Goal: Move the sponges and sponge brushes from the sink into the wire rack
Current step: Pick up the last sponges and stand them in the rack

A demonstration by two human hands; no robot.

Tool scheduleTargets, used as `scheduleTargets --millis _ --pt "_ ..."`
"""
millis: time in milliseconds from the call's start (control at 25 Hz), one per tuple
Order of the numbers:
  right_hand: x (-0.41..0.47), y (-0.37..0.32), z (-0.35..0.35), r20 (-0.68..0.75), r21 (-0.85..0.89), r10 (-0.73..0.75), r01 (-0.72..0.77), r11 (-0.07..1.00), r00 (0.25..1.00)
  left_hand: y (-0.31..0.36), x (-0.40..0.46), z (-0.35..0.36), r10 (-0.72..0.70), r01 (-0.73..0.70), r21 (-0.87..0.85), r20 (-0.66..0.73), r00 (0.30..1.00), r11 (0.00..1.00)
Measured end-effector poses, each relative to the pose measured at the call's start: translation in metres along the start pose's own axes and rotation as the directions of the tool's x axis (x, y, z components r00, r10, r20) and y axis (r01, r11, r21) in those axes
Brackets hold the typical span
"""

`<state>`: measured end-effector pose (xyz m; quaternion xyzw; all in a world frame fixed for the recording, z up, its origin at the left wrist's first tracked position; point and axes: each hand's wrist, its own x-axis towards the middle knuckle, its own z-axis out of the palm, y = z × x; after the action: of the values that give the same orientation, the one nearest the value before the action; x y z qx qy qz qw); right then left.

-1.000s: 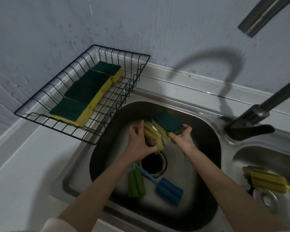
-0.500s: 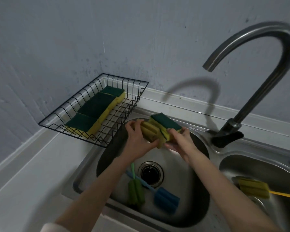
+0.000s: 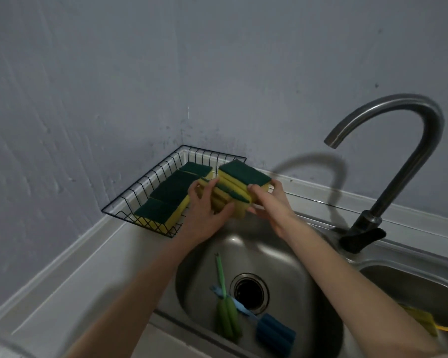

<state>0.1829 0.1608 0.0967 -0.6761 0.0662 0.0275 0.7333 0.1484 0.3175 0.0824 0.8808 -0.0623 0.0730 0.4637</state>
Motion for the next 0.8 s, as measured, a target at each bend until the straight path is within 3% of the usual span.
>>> scheduleTargets --millis 200,440,800 --pt "0.014 -0.008 0.042 0.002 -0.161 -0.050 0.050 0.986 0.999 -0.020 0.009 -0.035 0.004 0.000 0.050 -0.078 0.997 0.999" --pt "0.036 0.007 0.081 -0.014 -0.347 -0.077 0.067 0.935 0.997 -0.060 0.018 -0.063 -0.077 0.085 0.141 -0.058 0.995 0.986" --pt "0.060 0.012 0.126 0.078 -0.421 -0.110 0.133 0.897 0.991 -0.106 0.036 -0.090 -0.137 0.148 0.186 -0.068 0.988 0.971"
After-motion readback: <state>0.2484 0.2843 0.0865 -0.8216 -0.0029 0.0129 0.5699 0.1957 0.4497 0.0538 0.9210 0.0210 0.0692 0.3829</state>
